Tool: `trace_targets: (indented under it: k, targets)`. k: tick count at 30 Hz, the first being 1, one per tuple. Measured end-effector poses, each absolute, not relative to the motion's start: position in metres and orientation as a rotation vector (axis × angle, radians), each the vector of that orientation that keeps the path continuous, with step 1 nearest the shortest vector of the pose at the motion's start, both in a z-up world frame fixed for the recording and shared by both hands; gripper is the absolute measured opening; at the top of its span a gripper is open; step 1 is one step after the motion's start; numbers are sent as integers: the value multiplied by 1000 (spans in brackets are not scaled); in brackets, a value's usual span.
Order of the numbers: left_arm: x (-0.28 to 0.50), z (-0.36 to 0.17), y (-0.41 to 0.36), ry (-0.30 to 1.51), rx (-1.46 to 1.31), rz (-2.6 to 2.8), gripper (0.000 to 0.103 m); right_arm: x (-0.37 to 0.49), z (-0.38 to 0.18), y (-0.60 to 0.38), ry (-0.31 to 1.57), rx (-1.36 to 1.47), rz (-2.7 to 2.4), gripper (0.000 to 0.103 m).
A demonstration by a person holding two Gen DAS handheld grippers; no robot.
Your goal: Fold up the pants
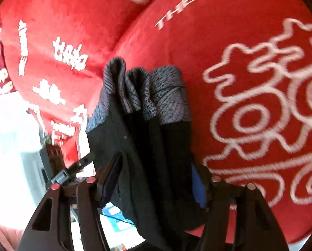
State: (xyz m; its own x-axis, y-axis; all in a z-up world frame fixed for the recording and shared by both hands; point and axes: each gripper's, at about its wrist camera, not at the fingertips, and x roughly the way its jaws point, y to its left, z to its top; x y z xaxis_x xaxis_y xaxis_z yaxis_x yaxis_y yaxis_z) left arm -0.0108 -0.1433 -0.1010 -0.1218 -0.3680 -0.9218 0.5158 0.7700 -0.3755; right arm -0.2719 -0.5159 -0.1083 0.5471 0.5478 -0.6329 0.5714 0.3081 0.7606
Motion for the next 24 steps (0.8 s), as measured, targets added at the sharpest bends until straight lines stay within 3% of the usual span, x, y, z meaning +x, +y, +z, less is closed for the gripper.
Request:
trace_targets:
  k: [4, 14, 19, 20, 24]
  targets:
    - [-10, -95, -128, 1502, 150, -698, 91, -297, -93, -521, 1051, 1355, -101, 80]
    - [-34, -80, -112, 1449, 316, -575, 91, -329, -65, -508, 1214, 1151, -423, 83]
    - [-50, -68, -105, 1431, 358, -557, 92, -336, -48, -498, 1248, 982, -568, 93]
    - [-52, -67, -102, 1433, 366, -547, 103, -337, -46, -497, 1260, 955, -597, 93]
    - [-61, -61, -93, 1434, 388, -510, 103, -341, -35, -489, 1305, 843, -662, 93]
